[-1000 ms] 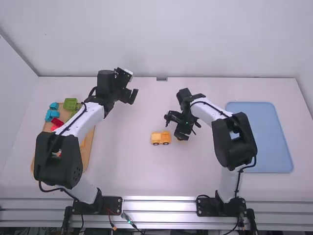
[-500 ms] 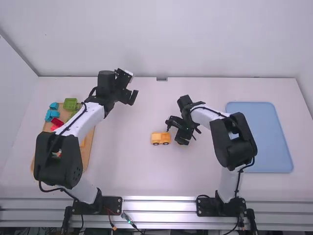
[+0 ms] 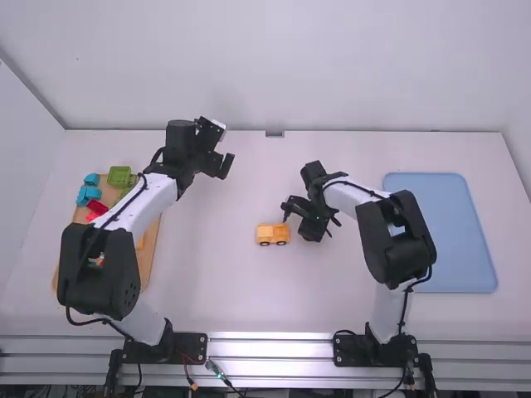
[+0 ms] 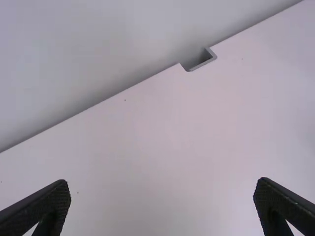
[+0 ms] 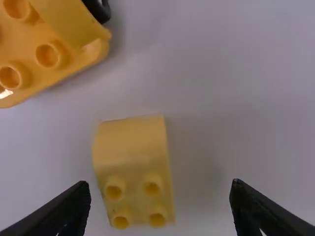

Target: Assemble lego blocks to make yellow taxi

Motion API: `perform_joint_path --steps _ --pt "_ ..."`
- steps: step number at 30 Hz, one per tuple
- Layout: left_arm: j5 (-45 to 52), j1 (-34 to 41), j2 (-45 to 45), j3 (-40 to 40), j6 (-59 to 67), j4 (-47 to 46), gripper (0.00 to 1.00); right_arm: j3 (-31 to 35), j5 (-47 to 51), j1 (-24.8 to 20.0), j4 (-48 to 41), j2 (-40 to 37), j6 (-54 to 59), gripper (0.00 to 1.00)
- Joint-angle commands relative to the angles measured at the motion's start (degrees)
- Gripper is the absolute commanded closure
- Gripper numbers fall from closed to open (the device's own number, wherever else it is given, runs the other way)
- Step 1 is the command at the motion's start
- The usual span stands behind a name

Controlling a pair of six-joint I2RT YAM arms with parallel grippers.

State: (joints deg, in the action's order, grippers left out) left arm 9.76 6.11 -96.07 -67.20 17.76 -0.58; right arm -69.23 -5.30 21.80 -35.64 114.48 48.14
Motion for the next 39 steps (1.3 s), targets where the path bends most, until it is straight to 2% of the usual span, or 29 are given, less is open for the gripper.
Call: perform_joint_path --steps 1,2,6,10,13,14,15,18,21,23,27,39 --pt "-0.15 0.31 1.27 0.26 -0.42 -0.02 0.01 0.81 -2.45 0.44 0.76 0.72 -0.15 0.30" --pt "-0.17 0.31 1.27 0.26 -0.42 -0.04 0.01 1.36 -2.40 0.44 1.95 0.72 -0.31 0.36" --pt "-0.15 -0.07 1.27 0.26 -0.42 -0.04 0.01 2.75 -2.38 0.44 3.80 0.72 -0.35 0.41" --pt "-0.17 0.31 1.27 0.26 -0.39 -0.04 0.01 3.41 -2.19 0.42 3.45 0.72 -0.35 0.41" --pt "-0.17 0.28 1.27 0.26 -0.39 -0.07 0.01 3.26 -2.16 0.44 3.32 0.72 -0.35 0.59" --pt "-0.17 0.28 1.27 0.26 -0.39 -0.07 0.01 3.26 -2.16 0.44 3.32 0.72 -0.35 0.59" --pt "-0.17 0.31 1.27 0.26 -0.39 -0.07 0.01 3.19 -2.19 0.44 3.34 0.70 -0.59 0.68" --pt "-0.15 -0.04 1.27 0.28 -0.39 -0.07 0.01 2.78 -1.44 0.44 3.72 0.70 -4.28 0.73" --pt "-0.15 0.13 1.27 0.31 -0.39 -0.02 0.01 2.16 2.82 0.92 3.96 0.70 -12.52 0.95" --pt "-0.20 0.26 1.27 0.31 -0.39 0.09 0.01 1.66 6.67 1.36 3.85 0.70 -18.82 1.00" --pt "-0.17 -0.04 1.27 0.31 -0.39 0.92 0.01 1.14 9.70 2.51 3.26 0.70 -31.34 1.00" --pt "2.89 0.31 1.27 0.31 -0.17 4.04 0.01 1.05 9.25 4.83 2.29 0.70 -65.42 1.00"
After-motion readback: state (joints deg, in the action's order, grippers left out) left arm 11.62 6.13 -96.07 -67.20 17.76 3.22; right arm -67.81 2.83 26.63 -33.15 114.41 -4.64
